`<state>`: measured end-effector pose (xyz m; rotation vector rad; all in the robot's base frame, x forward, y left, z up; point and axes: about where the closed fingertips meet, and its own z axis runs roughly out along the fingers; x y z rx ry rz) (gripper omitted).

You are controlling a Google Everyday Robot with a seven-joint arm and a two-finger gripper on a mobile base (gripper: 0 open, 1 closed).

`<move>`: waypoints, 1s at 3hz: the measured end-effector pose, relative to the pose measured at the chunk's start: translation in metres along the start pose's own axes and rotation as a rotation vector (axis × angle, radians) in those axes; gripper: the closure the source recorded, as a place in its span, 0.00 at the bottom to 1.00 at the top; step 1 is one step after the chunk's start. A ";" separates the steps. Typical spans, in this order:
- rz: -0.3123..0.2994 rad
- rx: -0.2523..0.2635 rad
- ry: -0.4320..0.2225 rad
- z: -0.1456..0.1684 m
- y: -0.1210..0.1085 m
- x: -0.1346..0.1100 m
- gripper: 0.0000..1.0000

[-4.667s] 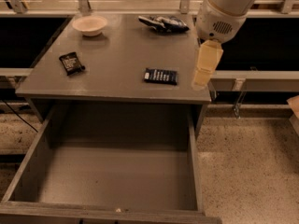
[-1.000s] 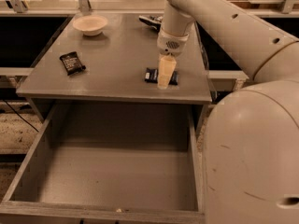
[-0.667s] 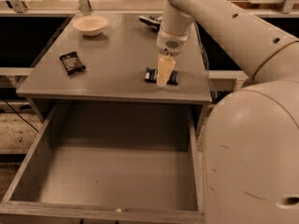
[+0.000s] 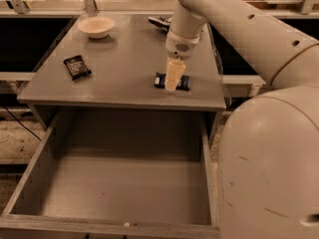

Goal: Place rxbar blueberry into top drawer

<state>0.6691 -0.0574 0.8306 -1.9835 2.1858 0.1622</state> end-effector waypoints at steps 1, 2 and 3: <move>-0.013 0.032 -0.036 -0.012 0.002 -0.003 0.37; -0.043 0.113 -0.076 -0.047 0.007 -0.013 0.25; -0.043 0.113 -0.076 -0.047 0.007 -0.013 0.25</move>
Offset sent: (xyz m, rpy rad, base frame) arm -0.0196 0.0015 0.0969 0.0924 -0.2283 0.0325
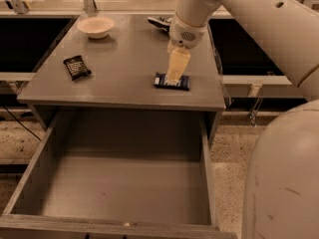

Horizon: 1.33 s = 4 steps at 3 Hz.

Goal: Place rxbar blueberry into top drawer

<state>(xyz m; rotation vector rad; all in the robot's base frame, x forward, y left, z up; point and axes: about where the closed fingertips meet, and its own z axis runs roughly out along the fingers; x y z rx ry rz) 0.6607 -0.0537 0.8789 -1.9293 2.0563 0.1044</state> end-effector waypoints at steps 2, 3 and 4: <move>0.000 -0.001 0.000 0.000 0.000 0.000 0.00; -0.002 -0.023 -0.001 0.011 0.000 -0.001 0.00; -0.004 -0.049 -0.005 0.023 0.002 -0.003 0.00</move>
Offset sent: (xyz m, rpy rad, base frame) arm 0.0000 0.0000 0.0000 0.0000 0.0000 0.0000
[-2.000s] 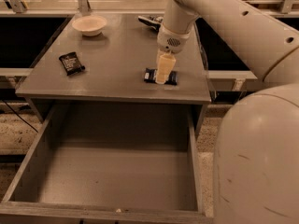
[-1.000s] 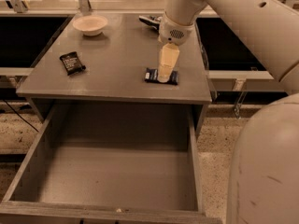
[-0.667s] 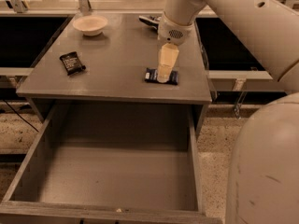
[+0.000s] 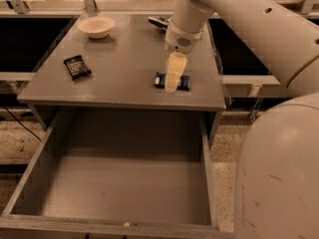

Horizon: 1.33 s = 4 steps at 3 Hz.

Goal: Place rxbar blueberry into top drawer

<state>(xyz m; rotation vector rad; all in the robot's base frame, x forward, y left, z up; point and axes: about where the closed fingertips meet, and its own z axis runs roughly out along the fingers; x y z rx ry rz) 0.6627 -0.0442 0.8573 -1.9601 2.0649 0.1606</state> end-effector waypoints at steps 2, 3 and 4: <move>0.002 -0.036 -0.003 0.016 0.004 0.002 0.00; 0.029 -0.083 0.013 0.038 0.010 0.017 0.00; 0.030 -0.084 0.014 0.039 0.010 0.018 0.02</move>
Offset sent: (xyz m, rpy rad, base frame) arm -0.0074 0.0008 -0.0243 0.0054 0.0644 0.0114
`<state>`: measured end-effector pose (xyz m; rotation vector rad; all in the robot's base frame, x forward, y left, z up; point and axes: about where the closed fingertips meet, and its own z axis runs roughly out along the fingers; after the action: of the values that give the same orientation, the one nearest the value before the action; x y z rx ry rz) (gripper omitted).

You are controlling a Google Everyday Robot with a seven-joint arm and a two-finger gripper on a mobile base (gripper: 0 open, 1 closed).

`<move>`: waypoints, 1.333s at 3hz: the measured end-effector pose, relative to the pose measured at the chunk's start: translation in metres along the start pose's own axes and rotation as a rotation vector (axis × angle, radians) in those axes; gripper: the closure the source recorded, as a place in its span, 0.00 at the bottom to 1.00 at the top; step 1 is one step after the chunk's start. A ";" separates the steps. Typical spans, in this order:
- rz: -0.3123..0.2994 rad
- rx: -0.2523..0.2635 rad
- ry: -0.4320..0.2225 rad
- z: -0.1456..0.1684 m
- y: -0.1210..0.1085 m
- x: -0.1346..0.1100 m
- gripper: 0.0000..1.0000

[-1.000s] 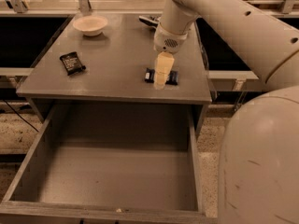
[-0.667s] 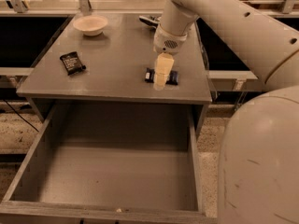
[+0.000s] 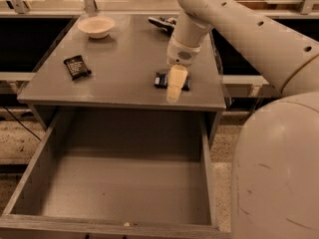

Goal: Place rxbar blueberry into top drawer

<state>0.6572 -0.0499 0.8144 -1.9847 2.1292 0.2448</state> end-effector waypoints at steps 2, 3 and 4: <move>0.000 0.000 0.000 0.000 0.000 0.000 0.56; 0.000 0.000 0.000 0.000 0.000 0.000 0.81; 0.000 0.000 0.000 0.000 0.000 0.000 1.00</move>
Offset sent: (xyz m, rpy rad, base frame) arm 0.0000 0.0000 0.0000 0.0000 0.0000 0.0000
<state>0.6572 -0.0498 0.8144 -1.9847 2.1291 0.2448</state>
